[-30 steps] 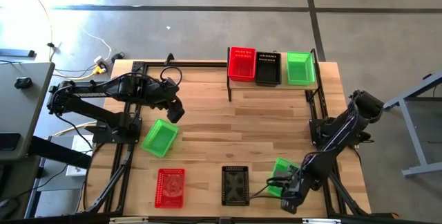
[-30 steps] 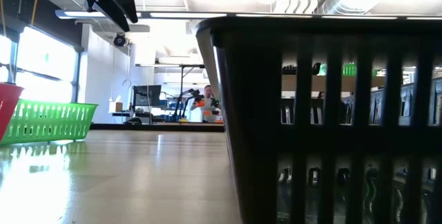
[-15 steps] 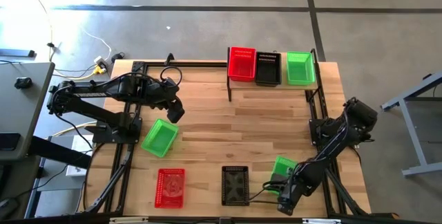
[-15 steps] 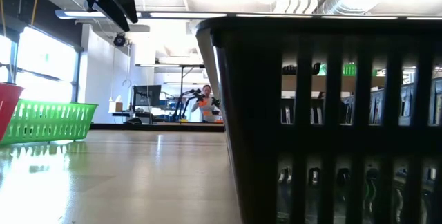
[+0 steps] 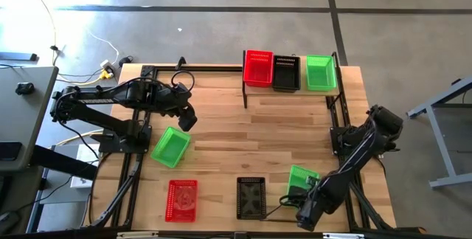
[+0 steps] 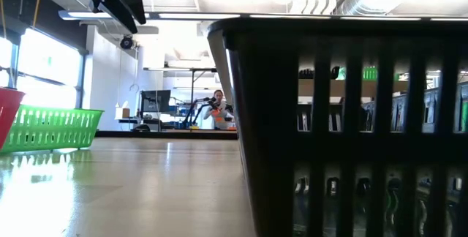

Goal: Stack baskets on shelf by color
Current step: Stack the bottom green bin on top of the green bin on the shelf, then stack the red bin on top of the red bin on the shelf

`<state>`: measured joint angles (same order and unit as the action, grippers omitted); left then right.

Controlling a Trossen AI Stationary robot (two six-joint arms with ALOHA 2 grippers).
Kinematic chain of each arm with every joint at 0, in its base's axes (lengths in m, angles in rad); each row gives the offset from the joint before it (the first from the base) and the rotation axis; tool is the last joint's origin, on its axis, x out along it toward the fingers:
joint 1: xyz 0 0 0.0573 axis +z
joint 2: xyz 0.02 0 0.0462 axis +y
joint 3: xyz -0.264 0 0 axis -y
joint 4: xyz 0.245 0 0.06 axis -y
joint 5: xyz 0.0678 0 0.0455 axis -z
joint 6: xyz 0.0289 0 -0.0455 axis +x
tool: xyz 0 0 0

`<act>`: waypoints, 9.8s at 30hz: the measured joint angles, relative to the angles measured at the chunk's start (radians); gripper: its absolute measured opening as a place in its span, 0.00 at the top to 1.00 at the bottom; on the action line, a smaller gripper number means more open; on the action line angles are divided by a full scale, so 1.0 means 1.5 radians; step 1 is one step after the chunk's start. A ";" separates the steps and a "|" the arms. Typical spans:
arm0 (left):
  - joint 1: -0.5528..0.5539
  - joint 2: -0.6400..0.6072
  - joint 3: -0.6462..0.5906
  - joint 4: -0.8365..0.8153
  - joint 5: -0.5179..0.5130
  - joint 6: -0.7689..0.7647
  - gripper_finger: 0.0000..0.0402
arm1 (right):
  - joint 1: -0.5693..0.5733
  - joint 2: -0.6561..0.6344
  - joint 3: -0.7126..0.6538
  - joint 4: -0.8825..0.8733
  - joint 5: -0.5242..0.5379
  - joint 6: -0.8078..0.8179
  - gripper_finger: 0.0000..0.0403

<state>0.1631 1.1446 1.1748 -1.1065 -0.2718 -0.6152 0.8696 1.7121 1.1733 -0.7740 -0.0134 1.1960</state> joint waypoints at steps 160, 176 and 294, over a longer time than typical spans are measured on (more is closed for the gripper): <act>-0.379 0.049 0.000 -0.030 0.136 -0.083 0.49 | -0.583 -0.418 0.125 -0.205 0.019 -0.423 0.73; -0.445 0.210 0.000 0.019 0.125 0.018 0.49 | -0.460 -0.325 0.125 -0.172 0.016 -0.425 0.73; -0.032 0.437 0.380 -0.115 0.314 -0.181 1.00 | -0.301 -0.115 0.124 0.129 0.103 -1.025 0.66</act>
<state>0.1158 1.8008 1.7443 -1.2797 0.1998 -0.8871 0.4176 1.5389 1.3598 -0.5800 0.1412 -0.3416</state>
